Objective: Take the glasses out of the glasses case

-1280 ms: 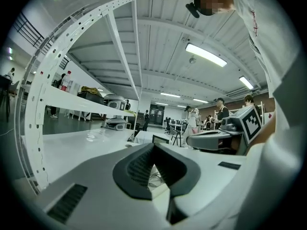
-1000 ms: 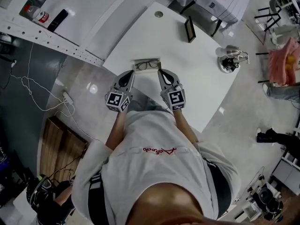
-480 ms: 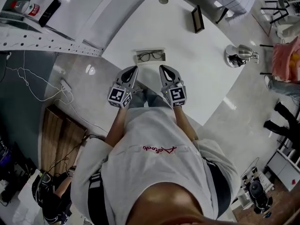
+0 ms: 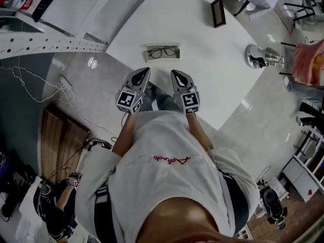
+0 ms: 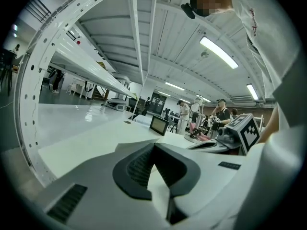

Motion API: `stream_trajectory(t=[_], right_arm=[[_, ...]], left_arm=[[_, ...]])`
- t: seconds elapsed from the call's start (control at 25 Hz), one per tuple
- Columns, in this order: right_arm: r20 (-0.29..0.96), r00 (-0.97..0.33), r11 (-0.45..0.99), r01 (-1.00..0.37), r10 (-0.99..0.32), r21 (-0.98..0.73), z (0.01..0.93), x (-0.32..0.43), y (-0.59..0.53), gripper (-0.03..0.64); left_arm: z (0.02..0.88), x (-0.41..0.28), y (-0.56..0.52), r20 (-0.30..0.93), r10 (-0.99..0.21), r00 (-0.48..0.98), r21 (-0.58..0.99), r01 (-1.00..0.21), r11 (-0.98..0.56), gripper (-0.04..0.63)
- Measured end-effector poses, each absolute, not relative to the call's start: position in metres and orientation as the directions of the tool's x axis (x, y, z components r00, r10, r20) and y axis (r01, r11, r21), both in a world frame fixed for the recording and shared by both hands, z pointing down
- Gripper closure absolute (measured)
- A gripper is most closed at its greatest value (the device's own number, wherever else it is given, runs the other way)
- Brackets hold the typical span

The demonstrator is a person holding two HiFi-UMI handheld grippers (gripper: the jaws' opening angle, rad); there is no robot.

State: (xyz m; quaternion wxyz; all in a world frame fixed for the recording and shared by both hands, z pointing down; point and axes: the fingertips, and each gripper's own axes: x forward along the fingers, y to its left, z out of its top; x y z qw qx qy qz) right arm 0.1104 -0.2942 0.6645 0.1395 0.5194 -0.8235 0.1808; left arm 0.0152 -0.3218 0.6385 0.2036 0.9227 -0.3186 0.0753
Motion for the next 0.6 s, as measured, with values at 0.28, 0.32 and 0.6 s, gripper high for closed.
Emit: stream_trajectory(t=[0.28, 0.32, 0.6], right_arm=[[0.416, -0.467, 0.457, -0.88, -0.78, -0.131, 0.672, 0.095, -0.325, 0.62], [0.414, -0.472, 0.464, -0.877, -0.779, -0.126, 0.671, 0.093, -0.331, 0.62], [0.443, -0.499, 0.528, -0.847, -0.744, -0.066, 0.678, 0.085, -0.364, 0.62]], left_arm=[[0.636, 0.009, -0.316, 0.271, -0.574, 0.773, 0.336, -0.634, -0.696, 0.572], [0.636, 0.008, -0.316, 0.27, -0.577, 0.771, 0.337, -0.637, -0.693, 0.572], [0.638, 0.004, -0.314, 0.271, -0.599, 0.754, 0.348, -0.657, -0.669, 0.572]])
